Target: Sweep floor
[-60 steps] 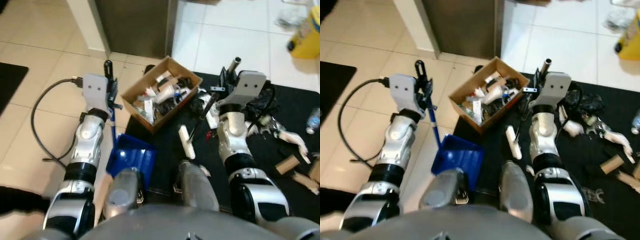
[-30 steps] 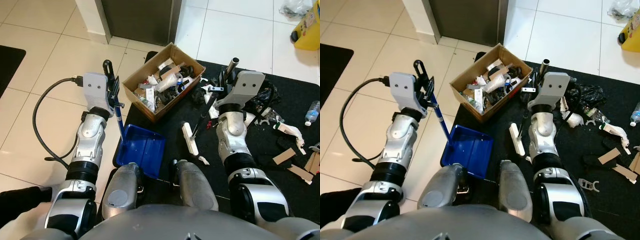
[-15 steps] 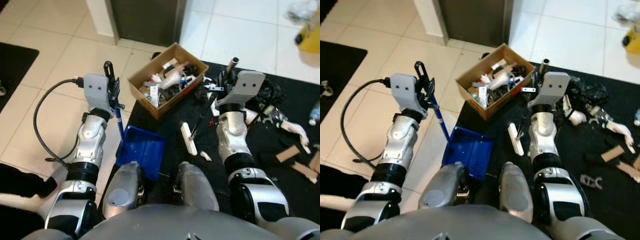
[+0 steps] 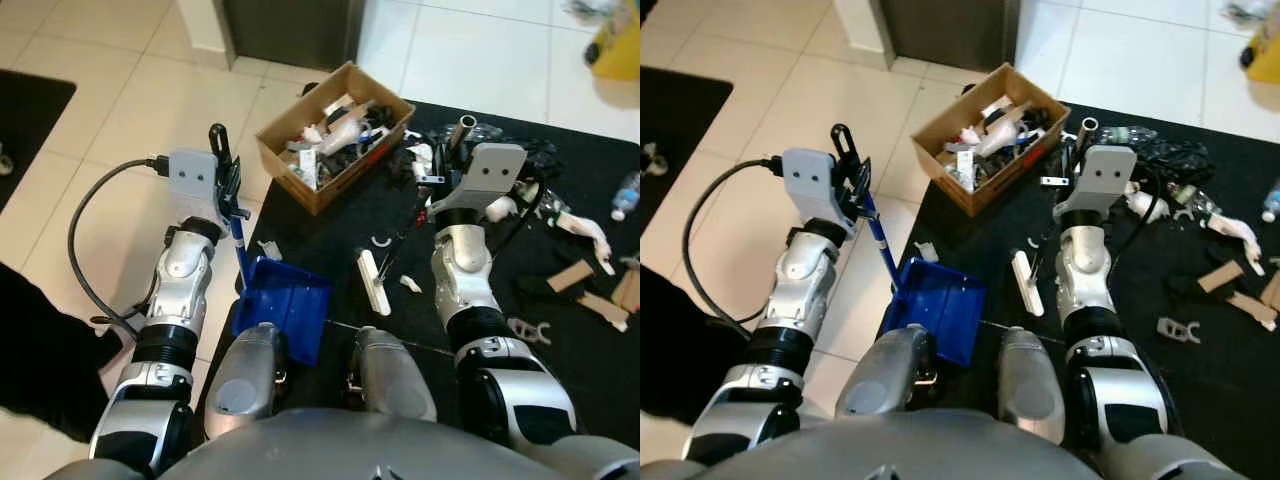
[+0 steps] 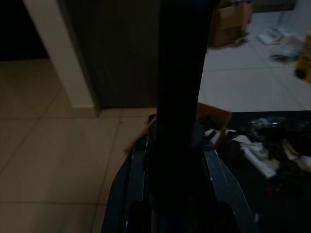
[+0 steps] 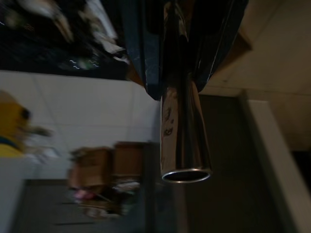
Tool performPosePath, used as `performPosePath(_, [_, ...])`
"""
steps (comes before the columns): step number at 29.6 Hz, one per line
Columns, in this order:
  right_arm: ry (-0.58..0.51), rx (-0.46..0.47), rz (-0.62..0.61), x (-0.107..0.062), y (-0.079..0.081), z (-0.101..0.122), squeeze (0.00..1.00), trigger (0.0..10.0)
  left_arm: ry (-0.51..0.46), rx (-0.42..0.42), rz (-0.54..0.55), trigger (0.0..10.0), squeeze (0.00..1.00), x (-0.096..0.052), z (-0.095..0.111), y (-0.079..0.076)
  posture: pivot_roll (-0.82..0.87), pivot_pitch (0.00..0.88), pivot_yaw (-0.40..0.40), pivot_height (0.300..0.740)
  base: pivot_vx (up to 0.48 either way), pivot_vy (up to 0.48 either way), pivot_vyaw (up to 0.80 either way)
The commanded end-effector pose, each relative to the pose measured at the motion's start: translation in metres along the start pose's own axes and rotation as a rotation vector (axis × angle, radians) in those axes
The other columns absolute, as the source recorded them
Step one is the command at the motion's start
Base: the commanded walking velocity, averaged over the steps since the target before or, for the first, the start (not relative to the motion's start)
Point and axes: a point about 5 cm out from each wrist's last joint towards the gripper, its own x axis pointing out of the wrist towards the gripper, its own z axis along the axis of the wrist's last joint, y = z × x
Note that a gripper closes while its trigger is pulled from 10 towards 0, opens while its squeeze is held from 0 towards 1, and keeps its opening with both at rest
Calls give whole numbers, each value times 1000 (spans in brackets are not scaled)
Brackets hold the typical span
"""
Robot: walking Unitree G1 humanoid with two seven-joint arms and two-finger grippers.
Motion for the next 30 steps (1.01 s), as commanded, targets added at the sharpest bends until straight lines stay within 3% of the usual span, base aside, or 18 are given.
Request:
performPosePath(1, [-28,-11,17,3,3,5,0,10000,-10,13,8,10000,0,-1,3,4,70,0,14,740,-304,0,0])
performPosePath(19, [-27,-13,13,1,4,5,0,10000,25,24,35,10000,0,-1,-1,6,68,2,18,740,-47,0,0])
performPosePath(24, [-29,-16,11,1,4,5,0,10000,64,-10,57,10000,0,0,-4,6,68,3,17,740,0,0,0])
performPosePath(26, [-31,-13,-2,4,3,7,0,10000,81,-61,119,10000,0,6,0,11,69,5,18,740,0,0,0])
performPosePath(30, [-37,-11,-6,6,4,10,0,10000,70,-108,135,10000,0,10,6,13,68,5,18,740,0,0,0])
